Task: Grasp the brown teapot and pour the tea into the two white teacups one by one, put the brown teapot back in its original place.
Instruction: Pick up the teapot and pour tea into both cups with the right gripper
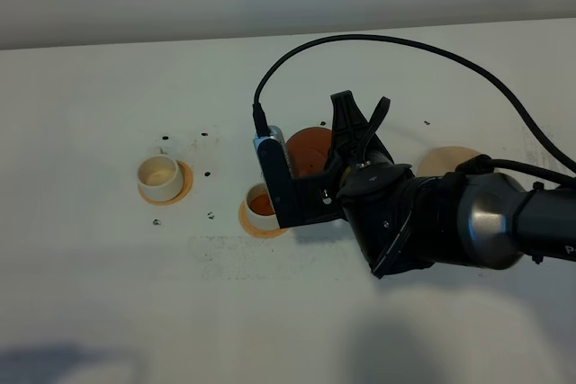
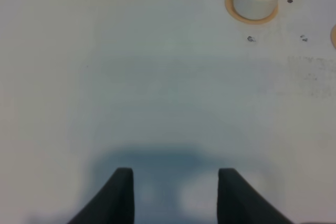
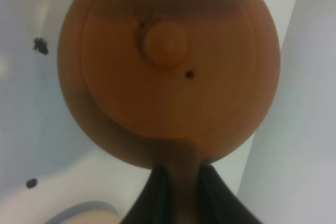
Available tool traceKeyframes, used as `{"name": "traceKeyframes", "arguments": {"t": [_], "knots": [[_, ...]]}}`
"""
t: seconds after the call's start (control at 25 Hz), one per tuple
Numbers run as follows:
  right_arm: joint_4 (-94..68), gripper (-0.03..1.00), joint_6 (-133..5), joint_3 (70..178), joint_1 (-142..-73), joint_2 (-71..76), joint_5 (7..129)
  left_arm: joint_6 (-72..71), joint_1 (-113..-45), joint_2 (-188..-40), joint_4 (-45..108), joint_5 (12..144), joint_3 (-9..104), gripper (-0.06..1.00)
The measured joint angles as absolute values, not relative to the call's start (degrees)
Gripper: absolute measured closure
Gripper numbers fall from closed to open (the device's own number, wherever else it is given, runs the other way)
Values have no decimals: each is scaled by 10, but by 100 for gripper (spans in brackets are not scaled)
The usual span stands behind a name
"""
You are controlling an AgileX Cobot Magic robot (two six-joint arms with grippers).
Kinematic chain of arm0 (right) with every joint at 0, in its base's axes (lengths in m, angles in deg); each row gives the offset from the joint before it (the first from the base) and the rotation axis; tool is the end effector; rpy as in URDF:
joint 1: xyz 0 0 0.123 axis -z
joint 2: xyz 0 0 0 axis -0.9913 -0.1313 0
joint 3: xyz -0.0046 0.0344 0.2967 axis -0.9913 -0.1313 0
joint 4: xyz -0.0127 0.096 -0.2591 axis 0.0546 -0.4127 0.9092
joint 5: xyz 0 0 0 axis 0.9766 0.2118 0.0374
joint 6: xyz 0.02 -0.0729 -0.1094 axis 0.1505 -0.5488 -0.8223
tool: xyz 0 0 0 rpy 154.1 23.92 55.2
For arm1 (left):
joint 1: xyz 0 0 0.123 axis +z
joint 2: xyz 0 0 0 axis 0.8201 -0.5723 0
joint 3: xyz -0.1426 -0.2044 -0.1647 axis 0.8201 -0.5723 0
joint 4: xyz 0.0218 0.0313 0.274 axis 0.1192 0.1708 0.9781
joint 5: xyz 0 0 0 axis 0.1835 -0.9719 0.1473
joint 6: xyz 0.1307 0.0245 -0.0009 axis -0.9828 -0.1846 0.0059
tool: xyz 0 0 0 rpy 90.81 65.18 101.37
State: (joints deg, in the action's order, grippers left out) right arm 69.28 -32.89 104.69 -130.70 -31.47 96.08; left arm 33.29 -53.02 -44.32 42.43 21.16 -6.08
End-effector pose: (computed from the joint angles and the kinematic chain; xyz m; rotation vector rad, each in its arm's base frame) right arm 0.3312 0.2552 0.1403 -1.8641 1.5956 -0.8763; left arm 0.0536 -0.0034 0.2520 -0.0395 2.1464 -0.0346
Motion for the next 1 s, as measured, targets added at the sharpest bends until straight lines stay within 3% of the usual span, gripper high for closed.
{"name": "traceKeyframes", "arguments": {"t": [1.0], "knots": [[726, 85, -338, 1047, -1312, -313, 972, 333, -530, -443, 424, 212, -61, 57]]}}
